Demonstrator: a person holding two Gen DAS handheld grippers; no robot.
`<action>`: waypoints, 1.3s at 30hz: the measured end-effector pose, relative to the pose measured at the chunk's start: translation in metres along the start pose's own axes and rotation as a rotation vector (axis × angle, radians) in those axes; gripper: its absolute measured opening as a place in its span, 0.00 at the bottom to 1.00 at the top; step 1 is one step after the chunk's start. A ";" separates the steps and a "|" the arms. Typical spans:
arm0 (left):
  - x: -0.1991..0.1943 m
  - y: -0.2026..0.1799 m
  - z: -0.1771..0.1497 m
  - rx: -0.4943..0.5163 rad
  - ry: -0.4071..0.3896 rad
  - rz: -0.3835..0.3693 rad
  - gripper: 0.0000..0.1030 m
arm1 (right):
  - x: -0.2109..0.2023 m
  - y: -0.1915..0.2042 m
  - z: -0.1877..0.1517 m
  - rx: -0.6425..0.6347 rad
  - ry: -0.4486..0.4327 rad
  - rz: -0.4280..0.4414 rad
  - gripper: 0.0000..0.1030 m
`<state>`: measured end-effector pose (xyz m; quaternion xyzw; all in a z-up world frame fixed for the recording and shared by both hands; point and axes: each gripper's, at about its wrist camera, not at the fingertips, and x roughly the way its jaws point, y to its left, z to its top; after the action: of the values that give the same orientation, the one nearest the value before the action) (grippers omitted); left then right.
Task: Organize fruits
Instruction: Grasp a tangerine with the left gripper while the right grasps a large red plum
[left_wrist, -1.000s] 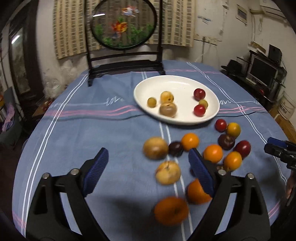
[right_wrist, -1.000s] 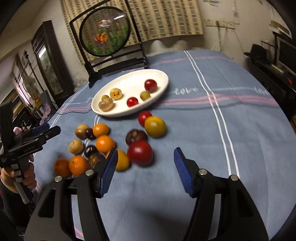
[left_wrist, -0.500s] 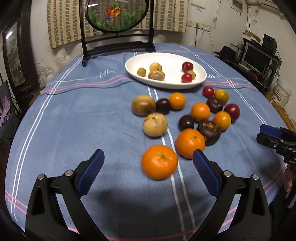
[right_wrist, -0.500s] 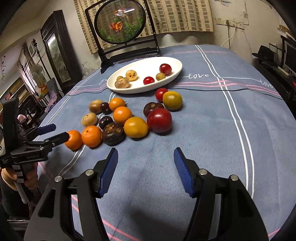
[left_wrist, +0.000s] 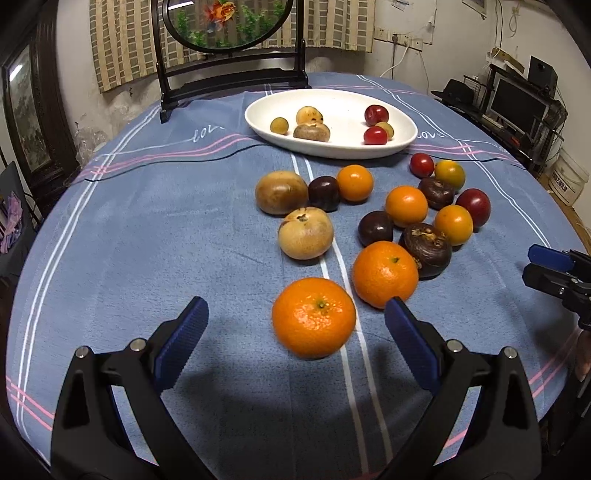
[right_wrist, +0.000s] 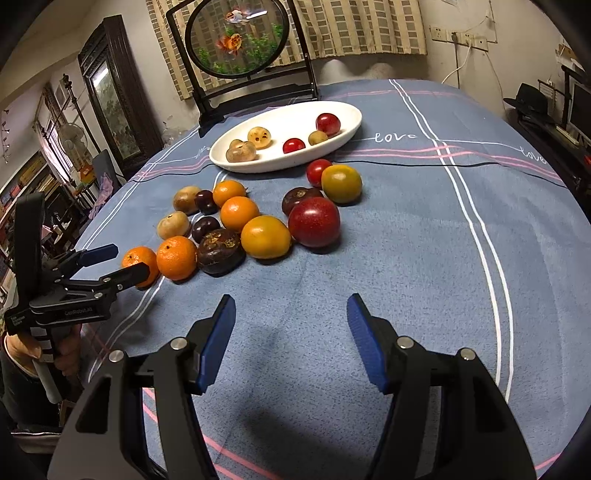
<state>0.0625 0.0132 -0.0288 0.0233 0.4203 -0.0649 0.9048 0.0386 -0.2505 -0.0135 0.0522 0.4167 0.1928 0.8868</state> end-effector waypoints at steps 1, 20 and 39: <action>0.001 0.000 0.000 0.002 0.002 -0.003 0.95 | 0.000 0.000 0.000 0.000 0.000 -0.001 0.62; 0.017 0.005 -0.001 -0.031 0.051 -0.085 0.45 | 0.006 0.001 0.004 -0.002 0.019 -0.048 0.62; 0.019 0.003 -0.002 -0.039 0.050 -0.104 0.45 | 0.078 0.001 0.054 -0.143 0.148 -0.266 0.61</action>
<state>0.0736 0.0149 -0.0440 -0.0143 0.4446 -0.1029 0.8897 0.1242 -0.2156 -0.0341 -0.0809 0.4694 0.1060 0.8728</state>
